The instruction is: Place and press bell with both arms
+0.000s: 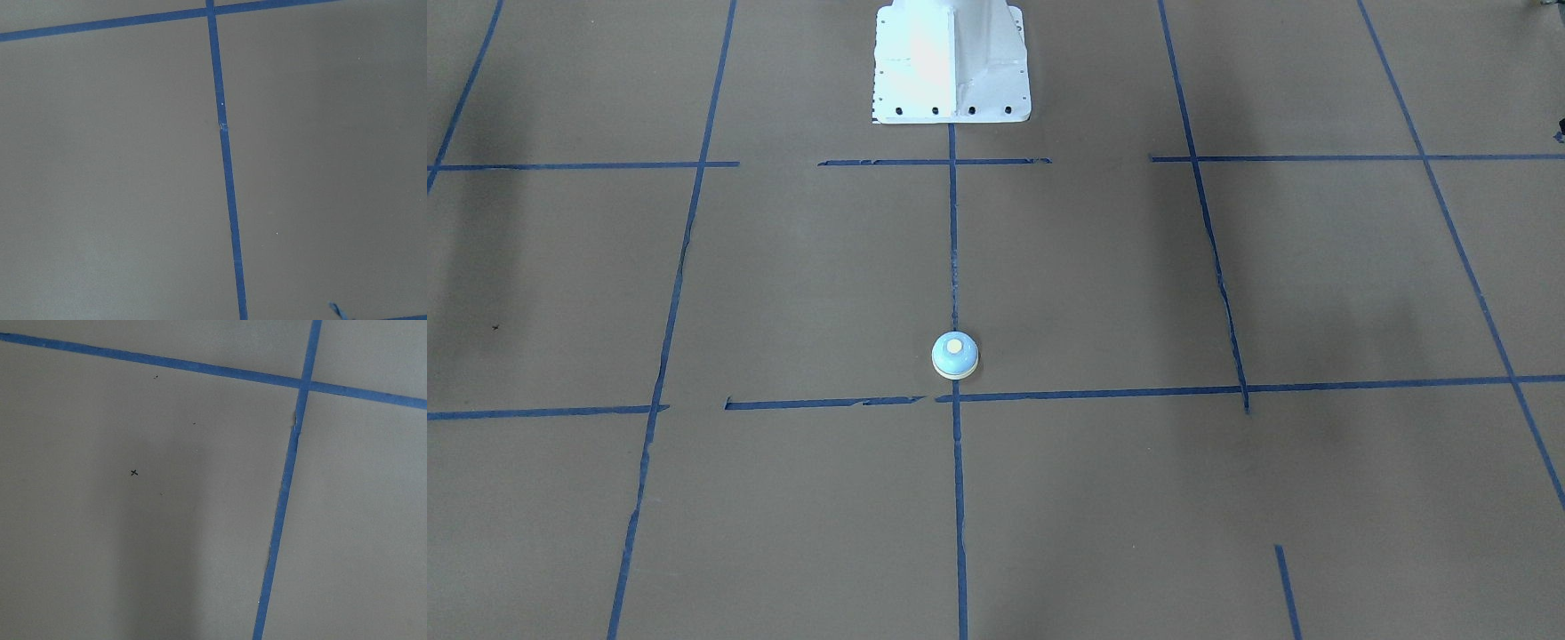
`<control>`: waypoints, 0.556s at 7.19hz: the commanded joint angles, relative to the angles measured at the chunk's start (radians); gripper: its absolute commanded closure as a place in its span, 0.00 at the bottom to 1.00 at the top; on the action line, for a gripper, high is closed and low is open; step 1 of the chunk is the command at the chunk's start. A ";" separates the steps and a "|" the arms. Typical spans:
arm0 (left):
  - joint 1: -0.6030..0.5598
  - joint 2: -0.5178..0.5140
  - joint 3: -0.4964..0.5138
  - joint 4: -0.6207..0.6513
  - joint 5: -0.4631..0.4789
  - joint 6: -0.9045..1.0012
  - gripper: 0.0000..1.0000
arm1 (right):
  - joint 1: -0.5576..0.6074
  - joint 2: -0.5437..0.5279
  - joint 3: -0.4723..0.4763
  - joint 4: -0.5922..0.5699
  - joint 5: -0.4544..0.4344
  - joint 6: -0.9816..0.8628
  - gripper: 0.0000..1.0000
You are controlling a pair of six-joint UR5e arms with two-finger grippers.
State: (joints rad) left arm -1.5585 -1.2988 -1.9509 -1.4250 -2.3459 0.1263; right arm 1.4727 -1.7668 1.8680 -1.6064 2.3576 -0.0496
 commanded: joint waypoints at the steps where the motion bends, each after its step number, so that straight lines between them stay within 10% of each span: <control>1: 0.000 -0.002 -0.007 0.009 -0.001 -0.001 0.00 | 0.000 0.000 -0.004 0.002 0.002 -0.001 0.00; 4: 0.000 -0.005 -0.017 0.009 -0.003 -0.001 0.00 | 0.000 0.000 -0.004 0.003 0.002 -0.001 0.00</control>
State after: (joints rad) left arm -1.5585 -1.3018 -1.9654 -1.4160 -2.3483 0.1258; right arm 1.4726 -1.7672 1.8634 -1.6032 2.3582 -0.0506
